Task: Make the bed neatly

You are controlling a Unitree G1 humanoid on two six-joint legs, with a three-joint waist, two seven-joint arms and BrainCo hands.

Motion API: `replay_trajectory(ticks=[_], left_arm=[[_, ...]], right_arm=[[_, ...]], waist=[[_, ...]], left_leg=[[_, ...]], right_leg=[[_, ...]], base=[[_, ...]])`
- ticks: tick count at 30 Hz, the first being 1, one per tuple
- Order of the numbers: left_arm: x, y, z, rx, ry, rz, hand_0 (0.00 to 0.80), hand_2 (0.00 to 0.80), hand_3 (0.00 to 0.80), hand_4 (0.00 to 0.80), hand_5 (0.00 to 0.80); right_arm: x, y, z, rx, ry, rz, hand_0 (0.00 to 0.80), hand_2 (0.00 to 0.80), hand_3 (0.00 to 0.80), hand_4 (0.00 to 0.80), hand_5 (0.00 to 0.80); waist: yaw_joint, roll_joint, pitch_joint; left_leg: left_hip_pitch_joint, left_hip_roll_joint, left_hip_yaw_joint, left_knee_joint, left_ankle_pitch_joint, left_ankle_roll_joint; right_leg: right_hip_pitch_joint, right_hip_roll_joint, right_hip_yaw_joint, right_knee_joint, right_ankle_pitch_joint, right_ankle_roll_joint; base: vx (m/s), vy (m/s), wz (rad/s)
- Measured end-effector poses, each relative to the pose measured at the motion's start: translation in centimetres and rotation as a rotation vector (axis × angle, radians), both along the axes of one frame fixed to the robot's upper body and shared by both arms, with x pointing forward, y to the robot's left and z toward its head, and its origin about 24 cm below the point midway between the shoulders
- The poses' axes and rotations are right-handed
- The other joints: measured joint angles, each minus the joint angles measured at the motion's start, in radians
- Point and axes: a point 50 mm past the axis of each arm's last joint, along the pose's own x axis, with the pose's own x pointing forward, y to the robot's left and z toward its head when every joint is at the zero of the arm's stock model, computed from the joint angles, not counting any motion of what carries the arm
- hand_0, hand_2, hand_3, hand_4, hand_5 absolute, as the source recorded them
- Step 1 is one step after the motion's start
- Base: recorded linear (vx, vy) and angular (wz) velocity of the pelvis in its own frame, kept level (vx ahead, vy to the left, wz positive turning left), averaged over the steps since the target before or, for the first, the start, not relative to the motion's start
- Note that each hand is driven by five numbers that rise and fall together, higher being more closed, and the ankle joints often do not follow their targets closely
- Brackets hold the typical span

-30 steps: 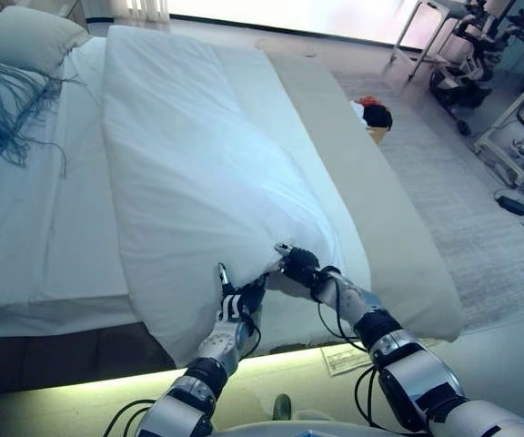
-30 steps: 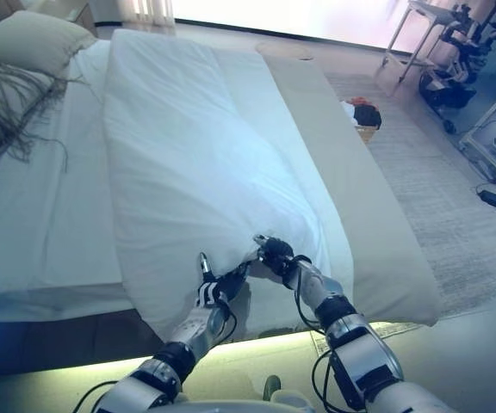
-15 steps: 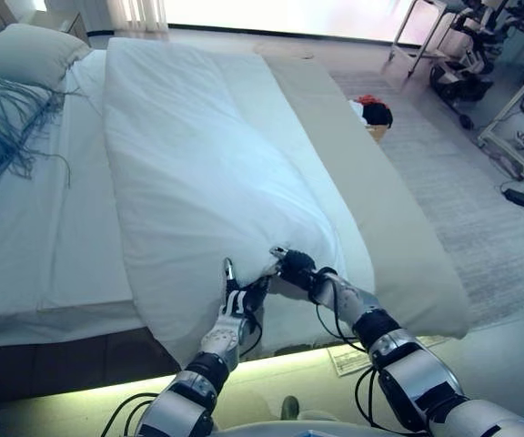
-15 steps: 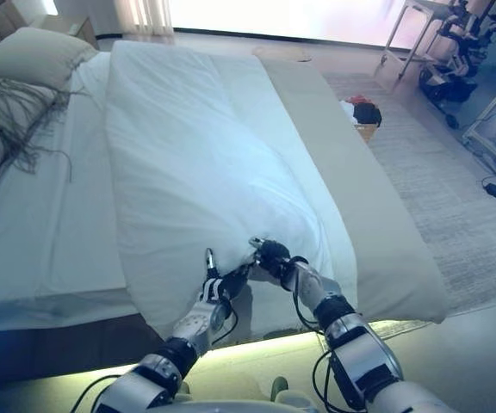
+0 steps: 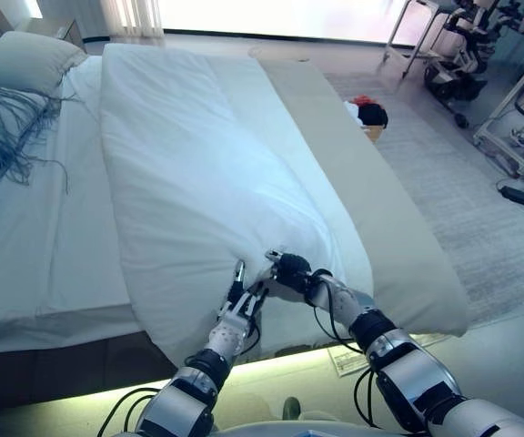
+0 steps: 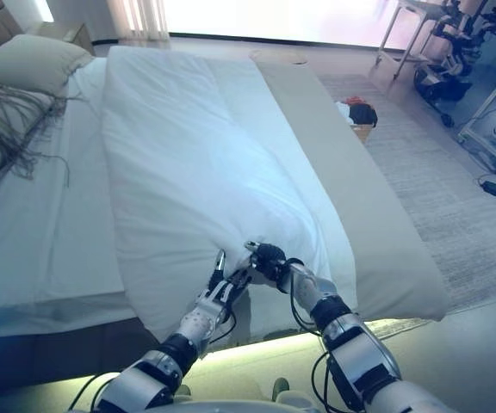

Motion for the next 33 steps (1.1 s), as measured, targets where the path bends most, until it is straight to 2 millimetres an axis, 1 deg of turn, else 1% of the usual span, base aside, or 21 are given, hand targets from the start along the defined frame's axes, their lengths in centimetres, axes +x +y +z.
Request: replay_trajectory(ticks=[7, 8, 9, 10, 11, 19, 26, 27, 28, 33], left_arm=[[0.1, 0.2, 0.2, 0.026, -0.017, 0.045, 0.0, 0.0, 0.0, 0.0, 0.0], [0.1, 0.2, 0.2, 0.03, -0.016, 0.05, 0.085, 0.085, 0.085, 0.085, 0.085], [0.2, 0.2, 0.2, 0.032, -0.018, 0.056, 0.521, 0.521, 0.521, 0.521, 0.521], [0.2, 0.3, 0.2, 0.034, -0.021, 0.062, 0.734, 0.734, 0.734, 0.734, 0.734], [0.3, 0.3, 0.3, 0.037, -0.024, 0.069, 0.8, 0.8, 0.8, 0.8, 0.8], [1.0, 0.5, 1.0, 0.037, -0.075, 0.096, 0.8, 0.8, 0.8, 0.8, 0.8], [1.1, 0.5, 1.2, 0.031, -0.093, 0.091, 0.8, 0.8, 0.8, 0.8, 0.8], [1.1, 0.5, 1.2, 0.031, -0.093, 0.09, 0.8, 0.8, 0.8, 0.8, 0.8], [1.1, 0.6, 1.2, 0.032, -0.093, 0.091, 0.8, 0.8, 0.8, 0.8, 0.8], [1.3, 1.8, 1.1, 0.042, -0.092, 0.128, 0.8, 0.8, 0.8, 0.8, 0.8]], right_arm=[[0.0, 0.2, 0.0, 0.005, 0.001, 0.003, 0.8, 0.8, 0.8, 0.8, 0.8], [0.0, 0.2, 0.1, 0.005, 0.001, 0.005, 0.8, 0.8, 0.8, 0.8, 0.8], [0.0, 0.3, 0.1, 0.005, 0.003, 0.008, 0.8, 0.8, 0.8, 0.8, 0.8], [0.0, 0.3, 0.1, 0.005, 0.006, 0.01, 0.8, 0.8, 0.8, 0.8, 0.8], [0.0, 0.3, 0.0, 0.004, 0.009, 0.011, 0.8, 0.8, 0.8, 0.8, 0.8], [-0.2, 0.2, -0.4, -0.004, 0.031, 0.012, 0.8, 0.8, 0.8, 0.8, 0.8], [-0.2, 0.2, -0.4, -0.005, 0.032, 0.011, 0.8, 0.8, 0.8, 0.8, 0.8], [-0.2, 0.2, -0.4, -0.006, 0.032, 0.01, 0.577, 0.577, 0.577, 0.577, 0.577], [-0.2, 0.1, -0.4, -0.008, 0.033, 0.009, 0.0, 0.0, 0.0, 0.0, 0.0], [-0.2, -0.4, -0.6, -0.052, 0.035, 0.022, 0.0, 0.0, 0.0, 0.0, 0.0]], waist=[[-0.001, -0.012, -0.01], [-0.001, -0.013, -0.011], [-0.001, -0.013, -0.011], [-0.001, -0.014, -0.011], [-0.001, -0.015, -0.012], [0.001, -0.018, -0.014], [0.002, -0.018, -0.014], [0.002, -0.018, -0.014], [0.003, -0.018, -0.015], [0.001, -0.009, -0.021]], left_leg=[[0.002, 0.0, 0.001, 0.0, 0.0, 0.0], [0.002, 0.0, 0.001, 0.0, 0.0, 0.0], [0.003, 0.0, 0.001, 0.0, 0.0, 0.0], [0.003, 0.0, 0.001, 0.0, 0.0, 0.0], [0.003, 0.0, 0.001, 0.0, 0.0, 0.0], [0.006, 0.0, -0.002, 0.0, 0.0, 0.0], [0.009, -0.001, -0.004, 0.0, 0.0, 0.0], [0.01, -0.001, -0.004, 0.0, 0.0, 0.0], [0.01, -0.002, -0.005, 0.0, 0.0, 0.0], [0.015, 0.0, -0.005, 0.0, 0.0, 0.001]], right_leg=[[0.0, 0.0, 0.002, 0.0, 0.0, 0.0], [0.0, 0.0, 0.002, 0.0, 0.0, 0.0], [0.0, 0.0, 0.002, 0.0, 0.0, 0.0], [0.001, 0.0, 0.002, 0.0, 0.0, 0.0], [0.001, 0.0, 0.002, 0.0, 0.0, 0.0], [0.009, 0.0, -0.001, 0.0, 0.001, 0.0], [0.013, -0.001, -0.004, 0.0, 0.001, 0.0], [0.014, -0.001, -0.004, -0.001, 0.001, 0.0], [0.014, -0.001, -0.005, -0.001, 0.001, 0.0], [0.018, -0.003, -0.005, -0.001, 0.001, 0.0]], base=[[0.0, 0.0, 0.0], [0.0, 0.0, 0.0], [0.0, 0.0, 0.0], [0.0, 0.0, 0.0], [0.0, 0.0, 0.0], [0.0, 0.0, 0.0], [0.0, 0.0, 0.0], [0.0, 0.0, 0.0], [0.0, 0.0, 0.0], [0.0, 0.013, 0.0]])
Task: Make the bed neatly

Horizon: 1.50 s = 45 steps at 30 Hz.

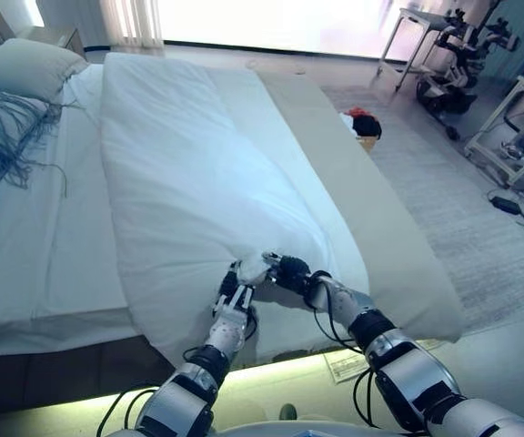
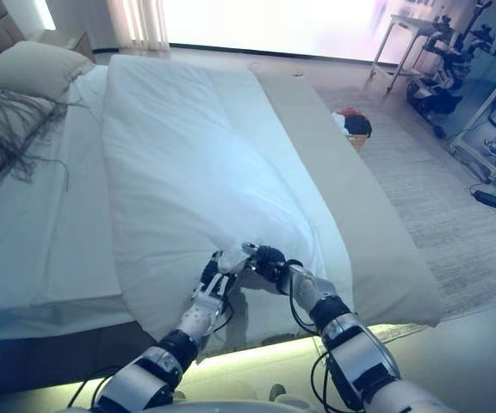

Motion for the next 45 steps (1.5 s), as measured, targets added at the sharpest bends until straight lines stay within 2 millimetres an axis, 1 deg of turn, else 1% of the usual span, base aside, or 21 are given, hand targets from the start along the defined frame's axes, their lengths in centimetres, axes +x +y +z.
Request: replay_trajectory(ticks=[3, 6, 8, 9, 10, 11, 13, 14, 15, 16, 17, 19, 22, 24, 27, 29, 32, 36, 39, 43, 45], left_arm=[[0.0, 0.8, -0.1, 0.019, 0.0, 0.006, 0.8, 0.8, 0.8, 0.8, 0.8], [-0.4, 1.3, -0.5, 0.018, 0.011, 0.006, 0.8, 0.8, 0.8, 0.8, 0.8], [-1.2, 1.9, -1.2, 0.01, 0.008, -0.011, 0.8, 0.8, 0.8, 0.8, 0.8], [-1.6, 2.6, -1.6, 0.012, 0.008, -0.011, 0.8, 0.8, 0.8, 0.8, 0.8], [-2.2, 2.8, -2.0, -0.001, 0.008, -0.014, 0.8, 0.8, 0.8, 0.8, 0.8], [-2.9, 3.7, -2.5, 0.002, 0.009, -0.01, 0.8, 0.8, 0.8, 0.8, 0.8], [-4.0, 4.9, -3.3, 0.002, 0.012, -0.008, 0.8, 0.8, 0.8, 0.8, 0.8], [-4.5, 5.8, -3.6, 0.003, 0.007, 0.001, 0.8, 0.8, 0.8, 0.8, 0.8], [-5.0, 6.3, -3.9, -0.006, 0.001, 0.007, 0.8, 0.8, 0.8, 0.8, 0.8], [-5.2, 6.4, -4.0, -0.013, -0.005, 0.006, 0.8, 0.8, 0.8, 0.8, 0.8], [-5.5, 7.0, -4.1, -0.005, -0.019, 0.005, 0.8, 0.8, 0.8, 0.8, 0.8], [-5.9, 8.2, -4.1, -0.001, -0.047, 0.013, 0.8, 0.8, 0.8, 0.8, 0.8], [-6.7, 9.2, -4.1, -0.011, -0.086, 0.023, 0.8, 0.8, 0.8, 0.8, 0.8], [-7.0, 9.7, -4.0, -0.005, -0.112, 0.021, 0.8, 0.8, 0.8, 0.8, 0.8], [-7.7, 11.0, -3.9, 0.007, -0.151, 0.045, 0.8, 0.8, 0.8, 0.8, 0.8], [-7.8, 11.7, -3.6, 0.02, -0.18, 0.06, 0.8, 0.8, 0.8, 0.8, 0.8], [-7.8, 13.2, -3.1, 0.049, -0.221, 0.079, 0.8, 0.8, 0.8, 0.8, 0.8], [-8.3, 15.1, -2.5, 0.095, -0.245, 0.104, 0.8, 0.8, 0.8, 0.8, 0.8], [-8.6, 15.6, -2.1, 0.125, -0.256, 0.095, 0.8, 0.8, 0.8, 0.8, 0.8], [-9.3, 16.5, -2.3, 0.145, -0.248, 0.108, 0.8, 0.8, 0.8, 0.8, 0.8], [-10.0, 16.8, -2.6, 0.15, -0.233, 0.122, 0.8, 0.8, 0.8, 0.8, 0.8]], right_arm=[[-0.6, -0.4, -0.7, -0.021, 0.01, 0.03, 0.0, 0.0, 0.0, 0.0, 0.0], [-2.2, -1.3, -2.4, -0.038, 0.053, 0.039, 0.0, 0.0, 0.0, 0.0, 0.0], [-4.1, -2.5, -4.4, -0.048, 0.112, 0.047, 0.0, 0.0, 0.0, 0.0, 0.0], [-5.3, -3.3, -5.5, -0.053, 0.15, 0.044, 0.0, 0.0, 0.0, 0.0, 0.0], [-6.6, -4.0, -6.5, -0.055, 0.188, 0.037, 0.0, 0.0, 0.0, 0.0, 0.0], [-8.0, -4.7, -7.5, -0.052, 0.228, 0.029, 0.0, 0.0, 0.0, 0.0, 0.0], [-10.9, -6.0, -9.4, -0.043, 0.309, 0.008, 0.0, 0.0, 0.0, 0.0, 0.0], [-12.3, -6.7, -10.2, -0.034, 0.344, -0.017, 0.0, 0.0, 0.0, 0.0, 0.0], [-13.8, -7.5, -10.9, -0.028, 0.384, -0.054, 0.0, 0.0, 0.0, 0.0, 0.0], [-14.9, -8.2, -11.4, -0.029, 0.417, -0.075, 0.0, 0.0, 0.0, 0.0, 0.0], [-16.0, -8.8, -11.9, -0.029, 0.45, -0.1, 0.0, 0.0, 0.0, 0.0, 0.0], [-17.3, -9.8, -12.4, -0.012, 0.474, -0.161, 0.0, 0.0, 0.0, 0.0, 0.0], [-18.4, -10.9, -12.7, -0.006, 0.493, -0.224, 0.0, 0.0, 0.0, 0.0, 0.0], [-18.7, -11.7, -12.7, -0.012, 0.49, -0.261, 0.0, 0.0, 0.0, 0.0, 0.0], [-18.7, -12.7, -12.6, -0.009, 0.48, -0.314, 0.0, 0.0, 0.0, 0.0, 0.0], [-18.7, -13.4, -12.5, -0.016, 0.475, -0.34, 0.0, 0.0, 0.0, 0.0, 0.0], [-18.8, -14.0, -12.4, -0.015, 0.475, -0.37, 0.0, 0.0, 0.0, 0.0, 0.0], [-19.0, -14.4, -12.4, 0.005, 0.472, -0.406, 0.0, 0.0, 0.0, 0.0, 0.0], [-19.4, -14.7, -12.5, 0.009, 0.483, -0.43, 0.0, 0.0, 0.0, 0.0, 0.0], [-19.4, -15.2, -12.4, 0.017, 0.476, -0.467, 0.0, 0.0, 0.0, 0.0, 0.0], [-19.5, -15.4, -12.4, 0.02, 0.476, -0.49, 0.0, 0.0, 0.0, 0.0, 0.0]], waist=[[0.001, 0.01, -0.007], [0.002, 0.017, -0.015], [0.002, 0.021, -0.019], [0.004, 0.023, -0.02], [0.004, 0.024, -0.021], [0.004, 0.026, -0.023], [0.006, 0.03, -0.022], [0.006, 0.034, -0.022], [0.006, 0.039, -0.021], [0.006, 0.044, -0.02], [0.007, 0.051, -0.02], [0.008, 0.068, -0.02], [0.016, 0.092, -0.018], [0.033, 0.109, -0.014], [0.038, 0.126, -0.009], [0.064, 0.136, -0.005], [0.084, 0.142, -0.003], [0.095, 0.147, -0.002], [0.119, 0.152, -0.004], [0.122, 0.153, -0.004], [0.134, 0.154, -0.004]], left_leg=[[0.0, 0.001, -0.002, 0.0, -0.001, 0.002], [0.0, 0.001, -0.009, 0.0, -0.002, 0.004], [-0.001, 0.001, -0.022, -0.001, -0.003, 0.004], [-0.004, 0.002, -0.028, -0.001, -0.003, 0.004], [-0.006, 0.002, -0.031, -0.001, -0.003, 0.004], [-0.009, 0.002, -0.033, -0.001, -0.003, 0.004], [-0.013, 0.004, -0.039, -0.001, -0.003, 0.004], [-0.013, 0.004, -0.043, -0.002, -0.003, 0.004], [-0.014, 0.004, -0.05, -0.003, -0.003, 0.004], [-0.016, 0.004, -0.055, -0.004, -0.003, 0.004], [-0.019, 0.005, -0.06, -0.006, -0.003, 0.003], [-0.027, 0.006, -0.069, -0.006, -0.003, 0.003], [-0.029, 0.007, -0.083, -0.006, -0.002, 0.003], [-0.03, 0.007, -0.087, -0.006, -0.003, 0.003], [-0.03, 0.006, -0.111, -0.005, -0.002, 0.002], [-0.032, 0.006, -0.114, -0.003, -0.002, 0.001], [-0.033, 0.003, -0.136, -0.002, 0.001, -0.002], [-0.033, -0.003, -0.163, -0.002, 0.001, -0.003], [-0.034, -0.008, -0.171, -0.003, 0.001, -0.002], [-0.044, -0.02, -0.204, -0.001, 0.001, -0.002], [-0.046, -0.024, -0.218, -0.001, 0.001, -0.002]], right_leg=[[0.001, 0.0, -0.001, 0.0, 0.0, 0.0], [0.003, -0.001, -0.007, 0.0, -0.001, -0.001], [0.008, -0.001, -0.016, -0.001, -0.004, -0.001], [0.009, -0.001, -0.02, -0.001, -0.004, -0.002], [0.009, -0.001, -0.022, -0.001, -0.005, -0.002], [0.008, -0.001, -0.024, -0.002, -0.006, -0.002], [0.008, -0.001, -0.031, -0.004, -0.01, -0.006], [0.009, -0.001, -0.034, -0.005, -0.012, -0.006], [0.013, -0.001, -0.04, -0.005, -0.015, -0.008], [0.015, -0.001, -0.046, -0.005, -0.017, -0.008], [0.014, 0.0, -0.05, -0.006, -0.019, -0.009], [0.013, 0.0, -0.06, -0.006, -0.019, -0.01], [0.02, 0.001, -0.075, -0.006, -0.023, -0.009], [0.022, 0.001, -0.079, -0.007, -0.024, -0.007], [0.038, 0.001, -0.105, -0.007, -0.03, -0.004], [0.039, 0.001, -0.109, -0.007, -0.031, -0.004], [0.052, 0.001, -0.129, -0.007, -0.036, -0.002], [0.069, -0.004, -0.156, -0.007, -0.046, 0.003], [0.073, -0.009, -0.164, -0.007, -0.051, 0.006], [0.079, -0.017, -0.189, -0.007, -0.058, 0.013], [0.081, -0.019, -0.193, -0.007, -0.059, 0.015]], base=[[-0.006, 0.037, 0.02], [-0.001, 0.041, 0.05], [-0.007, 0.053, 0.1], [-0.014, 0.059, 0.1], [-0.015, 0.046, 0.08], [-0.018, 0.049, 0.07], [-0.019, 0.051, 0.08], [-0.016, 0.051, 0.12], [-0.011, 0.043, 0.15], [-0.012, 0.05, 0.16], [-0.009, 0.044, 0.14], [-0.007, 0.058, 0.13], [-0.015, 0.06, 0.13], [-0.017, 0.054, 0.1], [-0.013, 0.059, 0.21], [-0.009, 0.063, 0.09], [-0.009, 0.056, 0.17], [-0.011, 0.047, 0.19], [-0.019, 0.052, 0.1], [-0.021, 0.048, 0.17], [-0.025, 0.065, 0.07]])
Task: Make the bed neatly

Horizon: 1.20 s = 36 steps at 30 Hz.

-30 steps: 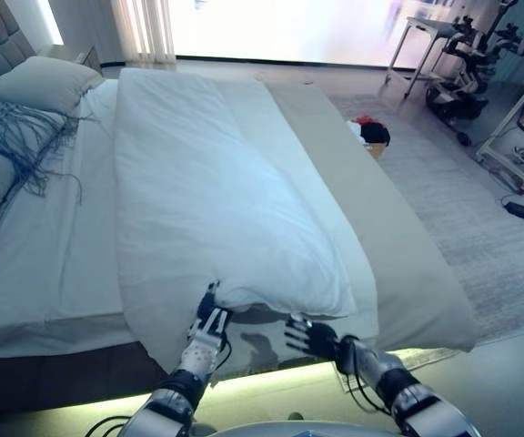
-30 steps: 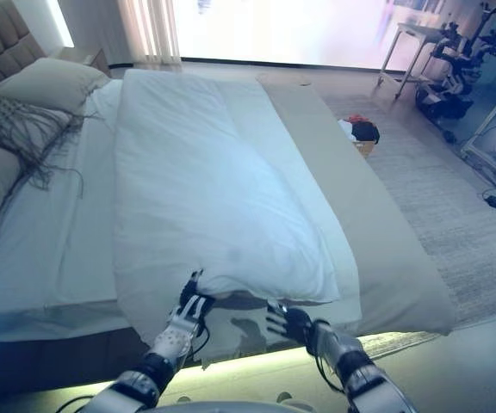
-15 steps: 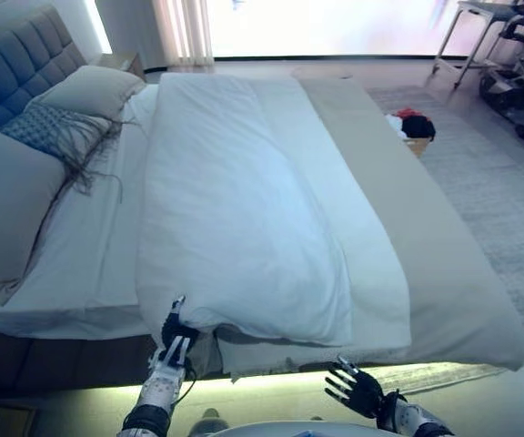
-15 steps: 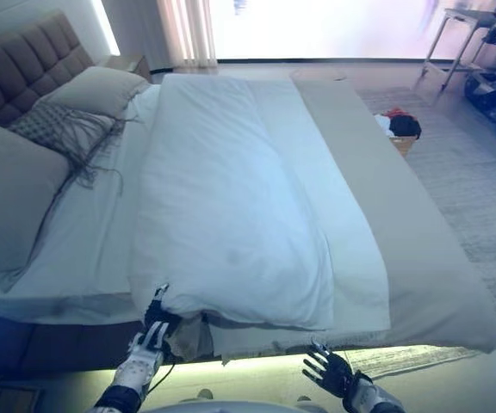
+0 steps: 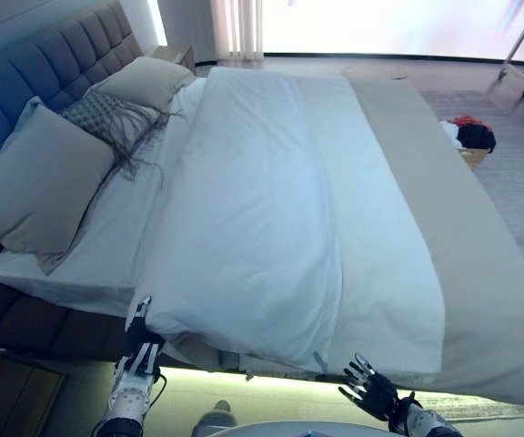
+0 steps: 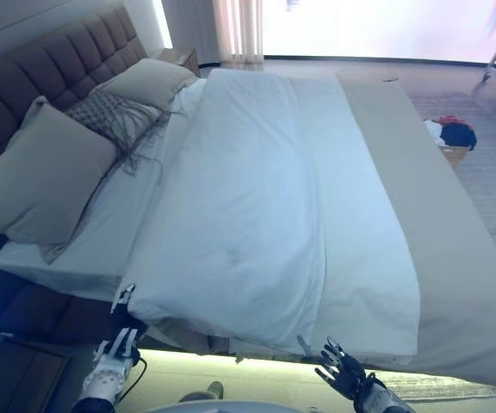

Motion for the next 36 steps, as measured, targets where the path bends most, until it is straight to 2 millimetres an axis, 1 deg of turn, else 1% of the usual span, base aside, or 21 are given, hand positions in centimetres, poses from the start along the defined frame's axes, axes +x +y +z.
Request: replay_trajectory(ticks=[4, 7, 10, 12, 15, 21, 26, 29, 31, 32, 33, 36], left_arm=[[-0.9, 1.4, -0.7, -0.013, 0.029, 0.083, 0.8, 0.8, 0.8, 0.8, 0.8], [-1.6, 3.3, -1.2, -0.017, 0.073, 0.156, 0.8, 0.8, 0.8, 0.8, 0.8], [-2.0, 5.3, -1.1, -0.003, 0.102, 0.212, 0.8, 0.8, 0.8, 0.8, 0.8], [-2.7, 6.7, -1.1, 0.004, 0.128, 0.263, 0.8, 0.8, 0.8, 0.8, 0.8], [-3.2, 7.8, -1.0, 0.008, 0.157, 0.31, 0.8, 0.8, 0.8, 0.8, 0.8], [-3.5, 7.9, -1.3, 0.001, 0.195, 0.325, 0.8, 0.8, 0.8, 0.8, 0.8], [-3.5, 7.9, -1.3, 0.0, 0.196, 0.324, 0.8, 0.8, 0.8, 0.8, 0.8], [-3.2, 7.8, -1.3, 0.0, 0.19, 0.317, 0.8, 0.8, 0.8, 0.8, 0.8], [-2.8, 7.5, -1.3, -0.008, 0.189, 0.308, 0.8, 0.8, 0.8, 0.8, 0.8], [-2.4, 7.3, -1.3, -0.012, 0.186, 0.303, 0.8, 0.8, 0.8, 0.8, 0.8], [-1.7, 7.0, -1.1, -0.024, 0.171, 0.301, 0.8, 0.8, 0.8, 0.8, 0.8], [2.0, 5.9, 0.1, -0.053, 0.099, 0.282, 0.8, 0.8, 0.8, 0.8, 0.8]], right_arm=[[-0.3, -0.4, -0.1, -0.009, 0.014, -0.009, 0.0, 0.0, 0.0, 0.0, 0.0], [-0.5, -0.6, -0.1, -0.012, 0.022, -0.013, 0.0, 0.0, 0.0, 0.0, 0.0], [-0.7, -1.0, 0.0, -0.02, 0.024, -0.014, 0.0, 0.0, 0.0, 0.0, 0.0], [-0.5, -1.4, 0.1, -0.028, 0.01, -0.011, 0.0, 0.0, 0.0, 0.0, 0.0], [-0.6, -1.9, 0.2, -0.049, 0.011, -0.015, 0.0, 0.0, 0.0, 0.0, 0.0], [-1.3, -3.2, 0.4, -0.084, 0.039, -0.014, 0.0, 0.0, 0.0, 0.0, 0.0], [-1.3, -3.6, 0.5, -0.099, 0.039, -0.009, 0.0, 0.0, 0.0, 0.0, 0.0], [-1.0, -3.9, 0.7, -0.102, 0.029, -0.003, 0.0, 0.0, 0.0, 0.0, 0.0], [-0.9, -4.3, 0.9, -0.115, 0.02, 0.001, 0.0, 0.0, 0.0, 0.0, 0.0], [-0.4, -4.6, 1.1, -0.123, 0.007, 0.003, 0.0, 0.0, 0.0, 0.0, 0.0], [0.4, -4.9, 1.5, -0.141, -0.019, 0.015, 0.0, 0.0, 0.0, 0.0, 0.0], [4.0, -5.9, 3.2, -0.186, -0.118, 0.033, 0.0, 0.0, 0.0, 0.0, 0.0]], waist=[[0.006, 0.0, 0.0], [0.003, 0.002, -0.001], [-0.003, 0.007, 0.002], [-0.017, 0.007, 0.002], [-0.026, 0.007, 0.001], [-0.026, 0.005, -0.01], [-0.028, 0.009, -0.008], [-0.028, 0.014, -0.009], [-0.027, 0.022, -0.004], [-0.027, 0.028, 0.003], [-0.026, 0.034, 0.021], [-0.025, 0.063, 0.134]], left_leg=[[0.0, -0.001, -0.012, 0.0, 0.0, 0.0], [-0.001, 0.001, -0.013, 0.0, -0.001, 0.0], [-0.002, 0.001, -0.013, -0.001, -0.003, -0.002], [-0.003, 0.001, -0.011, -0.001, -0.004, -0.002], [-0.003, 0.001, -0.008, -0.001, -0.009, -0.003], [-0.019, -0.003, -0.007, 0.0, -0.009, -0.003], [-0.023, -0.006, -0.007, -0.001, -0.01, -0.004], [-0.056, -0.01, -0.008, 0.0, -0.006, 0.0], [-0.081, -0.02, -0.011, 0.009, -0.002, 0.004], [-0.095, -0.024, -0.014, 0.016, -0.001, 0.005], [-0.129, -0.028, -0.018, 0.038, -0.001, 0.005], [-0.188, -0.035, -0.026, 0.104, -0.001, 0.005]], right_leg=[[0.008, -0.002, -0.016, 0.0, -0.006, 0.002], [0.009, 0.0, -0.017, 0.0, -0.007, 0.001], [0.008, -0.001, -0.017, 0.0, -0.007, 0.001], [0.007, -0.001, -0.017, 0.0, -0.008, 0.001], [0.004, -0.002, -0.017, 0.0, -0.009, 0.001], [-0.013, -0.003, -0.016, 0.003, -0.009, 0.002], [-0.017, -0.004, -0.015, 0.003, -0.01, 0.002], [-0.052, -0.008, -0.013, 0.007, -0.007, 0.003], [-0.076, -0.016, -0.013, 0.011, 0.0, 0.008], [-0.088, -0.02, -0.013, 0.016, 0.001, 0.009], [-0.113, -0.026, -0.013, 0.037, -0.002, 0.01], [-0.158, -0.035, -0.016, 0.099, -0.013, 0.006]], base=[[-0.015, 0.061, 0.08], [-0.015, 0.067, 0.01], [-0.019, 0.091, -0.02], [-0.008, 0.086, -0.03], [0.005, 0.1, -0.07], [-0.004, 0.103, -0.01], [-0.048, 0.14, 0.0], [-0.165, 0.162, -0.01], [-0.253, 0.118, 0.05], [-0.248, 0.089, 0.1], [-0.252, 0.082, 0.15], [-0.173, 0.058, 0.19]])
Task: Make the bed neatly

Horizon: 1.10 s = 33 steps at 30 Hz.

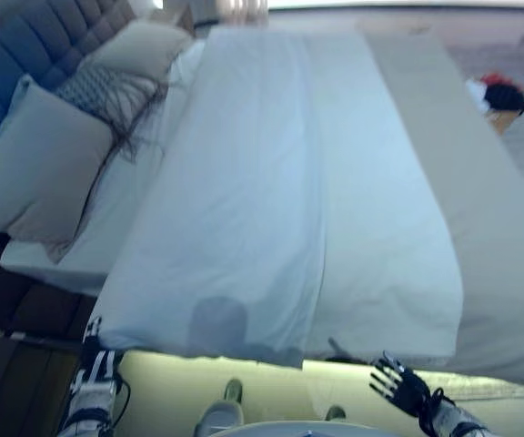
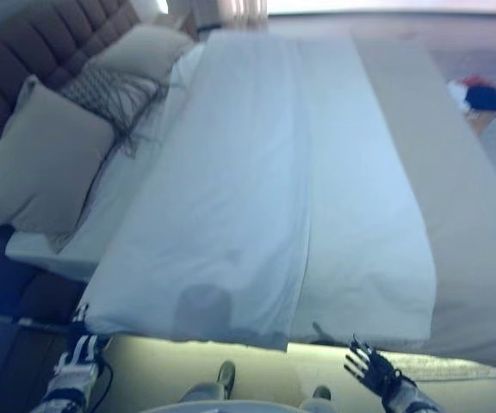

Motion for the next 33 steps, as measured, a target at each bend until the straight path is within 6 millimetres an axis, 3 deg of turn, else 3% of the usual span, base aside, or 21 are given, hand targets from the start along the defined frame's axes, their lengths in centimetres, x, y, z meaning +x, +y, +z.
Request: replay_trajectory(ticks=[4, 7, 9, 12, 15, 22, 23, 24, 25, 33], left_arm=[[2.6, -0.6, 1.3, -0.007, -0.056, -0.005, 0.8, 0.8, 0.8, 0.8, 0.8], [5.4, -0.8, 3.3, 0.007, -0.126, -0.021, 0.8, 0.8, 0.8, 0.8, 0.8], [6.5, -0.8, 4.4, -0.005, -0.163, 0.001, 0.8, 0.8, 0.8, 0.8, 0.8], [7.6, -0.5, 5.7, -0.016, -0.203, 0.048, 0.8, 0.8, 0.8, 0.8, 0.8], [8.3, -0.3, 6.5, -0.009, -0.212, 0.063, 0.8, 0.8, 0.8, 0.8, 0.8], [9.4, 1.3, 8.8, 0.025, -0.24, 0.09, 0.8, 0.8, 0.8, 0.8, 0.8], [9.4, 1.5, 8.9, 0.029, -0.237, 0.095, 0.618, 0.618, 0.618, 0.618, 0.618], [9.5, 1.6, 9.0, 0.025, -0.241, 0.106, 0.066, 0.066, 0.066, 0.066, 0.066], [9.6, 1.7, 9.1, 0.015, -0.244, 0.115, 0.0, 0.0, 0.0, 0.0, 0.0], [5.6, 2.2, 4.6, -0.106, -0.063, 0.209, 0.0, 0.0, 0.0, 0.0, 0.0]], right_arm=[[3.4, 0.1, 1.6, -0.007, -0.097, 0.017, 0.0, 0.0, 0.0, 0.0, 0.0], [6.1, -0.1, 3.4, -0.031, -0.18, 0.061, 0.0, 0.0, 0.0, 0.0, 0.0], [7.6, -0.5, 4.7, -0.049, -0.233, 0.075, 0.0, 0.0, 0.0, 0.0, 0.0], [9.8, -1.2, 7.1, -0.085, -0.32, 0.099, 0.0, 0.0, 0.0, 0.0, 0.0], [10.8, -2.1, 8.5, -0.107, -0.347, 0.107, 0.0, 0.0, 0.0, 0.0, 0.0], [12.8, -3.0, 11.6, -0.121, -0.442, 0.137, 0.0, 0.0, 0.0, 0.0, 0.0], [13.1, -2.9, 11.8, -0.118, -0.453, 0.144, 0.0, 0.0, 0.0, 0.0, 0.0], [13.2, -2.9, 12.0, -0.114, -0.463, 0.146, 0.0, 0.0, 0.0, 0.0, 0.0], [13.3, -2.8, 12.1, -0.112, -0.471, 0.152, 0.0, 0.0, 0.0, 0.0, 0.0], [13.1, -3.1, 12.4, -0.118, -0.473, 0.189, 0.0, 0.0, 0.0, 0.0, 0.0]], waist=[[0.0, -0.002, 0.095], [-0.002, -0.035, 0.186], [-0.001, -0.061, 0.224], [-0.002, -0.063, 0.27], [-0.001, -0.067, 0.281], [-0.019, -0.076, 0.285], [-0.023, -0.076, 0.285], [-0.027, -0.076, 0.286], [-0.029, -0.076, 0.286], [-0.025, -0.077, 0.287]], left_leg=[[-0.054, 0.0, 0.004, 0.059, -0.001, 0.001], [-0.155, -0.021, 0.04, 0.166, -0.021, 0.022], [-0.231, -0.034, 0.06, 0.251, -0.053, 0.031], [-0.356, -0.031, 0.076, 0.411, -0.117, 0.036], [-0.464, -0.015, 0.084, 0.53, -0.16, 0.04], [-0.65, 0.003, 0.083, 0.675, -0.194, 0.051], [-0.667, 0.003, 0.083, 0.684, -0.194, 0.052], [-0.685, 0.003, 0.084, 0.695, -0.194, 0.052], [-0.701, 0.003, 0.084, 0.706, -0.196, 0.052], [-0.779, 0.009, 0.082, 0.754, -0.203, 0.05]], right_leg=[[-0.077, -0.022, -0.001, 0.138, -0.062, -0.012], [-0.213, -0.086, 0.011, 0.358, -0.152, -0.017], [-0.31, -0.121, 0.053, 0.47, -0.193, -0.017], [-0.423, -0.123, 0.098, 0.582, -0.221, -0.014], [-0.517, -0.124, 0.118, 0.665, -0.244, -0.022], [-0.703, -0.12, 0.161, 0.786, -0.263, -0.036], [-0.723, -0.12, 0.165, 0.797, -0.264, -0.038], [-0.743, -0.119, 0.169, 0.806, -0.264, -0.039], [-0.761, -0.119, 0.175, 0.818, -0.266, -0.039], [-0.846, -0.117, 0.187, 0.871, -0.278, -0.046]], base=[[-0.188, 0.111, 0.13], [-0.214, 0.217, 0.21], [-0.154, 0.203, -0.03], [-0.129, 0.136, -0.19], [-0.137, 0.126, -0.06], [-0.078, 0.124, -0.07], [0.017, 0.066, -0.07], [0.02, 0.068, -0.08], [-0.038, 0.056, -0.07], [-0.034, 0.033, -0.01]])
